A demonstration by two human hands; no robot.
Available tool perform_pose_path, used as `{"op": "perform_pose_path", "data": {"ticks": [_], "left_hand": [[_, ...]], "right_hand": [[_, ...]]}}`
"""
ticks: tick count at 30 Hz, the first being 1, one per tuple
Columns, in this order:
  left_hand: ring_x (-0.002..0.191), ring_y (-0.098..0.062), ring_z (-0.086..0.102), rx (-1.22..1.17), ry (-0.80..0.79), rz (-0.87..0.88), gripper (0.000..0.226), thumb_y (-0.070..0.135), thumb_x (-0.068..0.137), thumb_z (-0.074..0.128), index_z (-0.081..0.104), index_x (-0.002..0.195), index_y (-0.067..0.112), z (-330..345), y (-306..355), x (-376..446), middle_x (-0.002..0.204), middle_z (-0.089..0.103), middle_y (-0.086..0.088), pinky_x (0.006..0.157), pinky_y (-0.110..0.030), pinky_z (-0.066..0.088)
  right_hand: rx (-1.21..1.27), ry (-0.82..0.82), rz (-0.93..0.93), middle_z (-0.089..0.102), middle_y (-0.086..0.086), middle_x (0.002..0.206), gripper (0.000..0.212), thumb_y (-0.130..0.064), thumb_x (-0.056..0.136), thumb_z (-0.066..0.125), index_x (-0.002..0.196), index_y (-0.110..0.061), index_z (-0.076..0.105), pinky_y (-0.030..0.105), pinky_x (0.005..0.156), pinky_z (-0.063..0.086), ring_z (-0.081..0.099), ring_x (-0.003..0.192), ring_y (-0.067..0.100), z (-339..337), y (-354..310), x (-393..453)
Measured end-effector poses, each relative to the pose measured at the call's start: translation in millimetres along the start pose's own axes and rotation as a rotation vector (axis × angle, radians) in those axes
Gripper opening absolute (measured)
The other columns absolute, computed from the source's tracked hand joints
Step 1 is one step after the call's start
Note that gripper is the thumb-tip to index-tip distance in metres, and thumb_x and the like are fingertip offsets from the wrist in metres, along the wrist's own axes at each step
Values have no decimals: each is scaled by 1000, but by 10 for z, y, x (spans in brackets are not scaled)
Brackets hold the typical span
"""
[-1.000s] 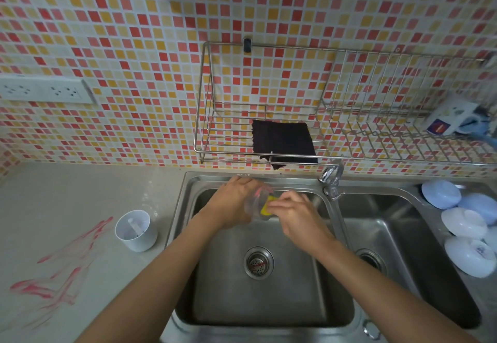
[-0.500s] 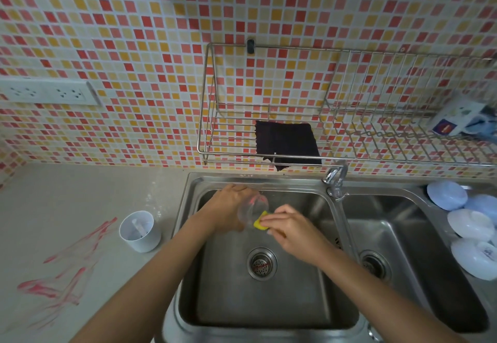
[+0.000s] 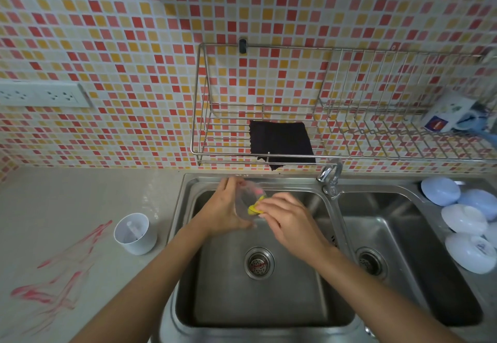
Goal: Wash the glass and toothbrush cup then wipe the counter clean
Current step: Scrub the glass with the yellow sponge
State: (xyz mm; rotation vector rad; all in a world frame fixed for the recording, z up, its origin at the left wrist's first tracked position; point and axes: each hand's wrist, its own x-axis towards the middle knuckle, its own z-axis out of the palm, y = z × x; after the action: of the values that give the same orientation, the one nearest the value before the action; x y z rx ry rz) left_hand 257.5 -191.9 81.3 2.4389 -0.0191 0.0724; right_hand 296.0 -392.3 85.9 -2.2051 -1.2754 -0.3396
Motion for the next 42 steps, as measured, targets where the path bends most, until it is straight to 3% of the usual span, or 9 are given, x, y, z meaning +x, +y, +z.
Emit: {"op": "perform_pose_path", "data": {"ticks": [4, 10, 15, 21, 25, 30, 34, 38, 42], "left_hand": [[116, -13, 48, 79, 16, 85, 88, 24, 58, 89, 42, 131, 12, -42, 5, 35, 128, 45, 0, 98, -24, 47], [117, -14, 47, 109, -71, 148, 82, 13, 60, 85, 46, 132, 16, -204, 72, 83, 128, 48, 3, 98, -29, 46], [121, -15, 46, 197, -135, 142, 81, 16, 63, 82, 44, 134, 23, -205, 68, 81, 131, 46, 5, 105, -37, 42], [122, -15, 47, 197, -155, 133, 82, 15, 64, 83, 44, 135, 26, -214, 88, 74, 132, 46, 7, 103, -35, 46], [123, -16, 45, 237, -157, 130, 80, 13, 66, 82, 44, 136, 22, -235, 107, 81, 134, 46, 3, 105, -32, 41], [112, -1, 42, 211, -158, 189, 77, 8, 66, 79, 47, 135, 20, -160, 223, 110, 127, 44, 11, 86, -3, 27], [122, -13, 46, 191, -178, 178, 81, 9, 64, 81, 45, 136, 19, -216, 181, 142, 132, 47, 3, 103, -23, 38], [118, -14, 49, 209, -187, 147, 83, 12, 64, 83, 44, 136, 22, -180, 103, 102, 133, 46, 4, 92, -17, 39], [121, -17, 49, 186, -195, 108, 87, 14, 62, 84, 41, 137, 25, -225, 69, 131, 135, 45, 5, 99, -34, 49]], "right_hand": [[158, -123, 141, 72, -3, 108, 28, -9, 87, 56, 109, -13, 72, 36, 91, 48, 59, 103, 17, 81, -25, 59], [-204, -152, -138, 70, -9, 108, 39, -2, 69, 70, 102, -22, 73, 31, 85, 37, 56, 108, 14, -26, 170, 141], [-40, -148, -42, 71, -9, 108, 38, -2, 77, 61, 105, -24, 73, 39, 80, 48, 61, 104, 15, 104, 86, -8], [-185, -140, -86, 70, -11, 110, 44, 1, 65, 73, 103, -23, 72, 29, 84, 38, 58, 107, 13, 16, 147, 30], [2, -150, 10, 71, -11, 110, 46, 6, 73, 59, 106, -23, 73, 30, 83, 46, 61, 105, 12, 130, 73, -49], [-220, -198, -74, 70, -11, 102, 33, -6, 68, 66, 96, -24, 71, 32, 82, 38, 59, 107, 16, 70, 107, 58], [-134, -136, -43, 71, -11, 107, 47, 3, 63, 70, 102, -24, 74, 31, 78, 44, 62, 101, 15, 58, 101, -52], [-132, -125, -62, 71, -10, 108, 48, 4, 64, 71, 103, -24, 74, 32, 78, 43, 61, 104, 14, 59, 127, -37], [-73, -85, -18, 71, -9, 111, 42, 4, 72, 64, 105, -19, 74, 33, 84, 47, 60, 106, 14, 70, 155, -69]]}}
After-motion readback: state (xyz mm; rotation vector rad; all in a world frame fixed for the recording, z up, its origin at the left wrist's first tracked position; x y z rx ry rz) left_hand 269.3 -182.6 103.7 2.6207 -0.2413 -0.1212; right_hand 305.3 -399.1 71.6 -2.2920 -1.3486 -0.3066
